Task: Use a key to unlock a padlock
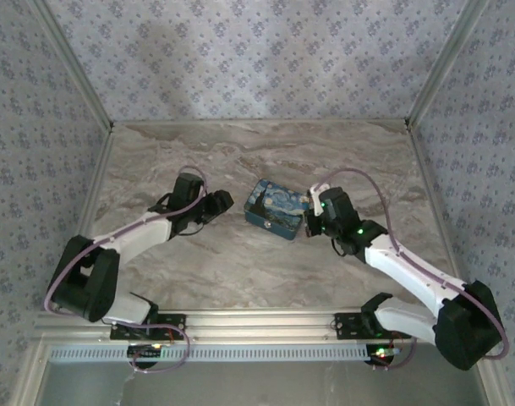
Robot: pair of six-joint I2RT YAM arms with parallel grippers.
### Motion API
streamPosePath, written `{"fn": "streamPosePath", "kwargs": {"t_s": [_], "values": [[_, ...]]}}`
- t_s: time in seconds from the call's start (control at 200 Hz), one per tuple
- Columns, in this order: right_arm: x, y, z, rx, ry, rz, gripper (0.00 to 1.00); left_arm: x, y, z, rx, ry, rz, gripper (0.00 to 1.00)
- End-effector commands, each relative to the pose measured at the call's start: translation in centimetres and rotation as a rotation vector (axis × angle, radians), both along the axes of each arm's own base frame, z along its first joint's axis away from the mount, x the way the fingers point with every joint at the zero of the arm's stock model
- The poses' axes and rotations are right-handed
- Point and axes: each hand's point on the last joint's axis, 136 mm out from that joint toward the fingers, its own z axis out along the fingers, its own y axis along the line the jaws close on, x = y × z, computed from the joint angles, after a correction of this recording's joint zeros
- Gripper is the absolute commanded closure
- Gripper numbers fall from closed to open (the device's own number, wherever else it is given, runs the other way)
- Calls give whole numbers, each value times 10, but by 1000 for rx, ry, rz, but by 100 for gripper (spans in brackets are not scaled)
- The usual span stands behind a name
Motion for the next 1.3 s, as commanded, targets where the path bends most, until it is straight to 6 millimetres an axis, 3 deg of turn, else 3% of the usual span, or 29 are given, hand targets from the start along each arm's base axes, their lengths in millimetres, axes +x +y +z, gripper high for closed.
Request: {"fn": "streamPosePath", "kwargs": {"t_s": [0.0,0.26,0.605,0.964,1.129,1.294], "values": [[-5,-39,-21,20,134,-214,100,-11,17,0,54,-3,28,41],[-4,-91,-52,-11,278,-449,100,-28,38,1,89,-15,79,40],[16,-112,-89,-18,397,-570,100,-36,52,-3,105,-21,121,39],[22,-123,-108,-56,447,-617,100,-44,57,-14,98,-11,140,38],[26,-123,-106,-48,437,-625,90,-43,58,-14,94,-13,143,38],[27,-122,-93,-36,414,-626,62,-41,58,-12,93,-15,147,38]]}}
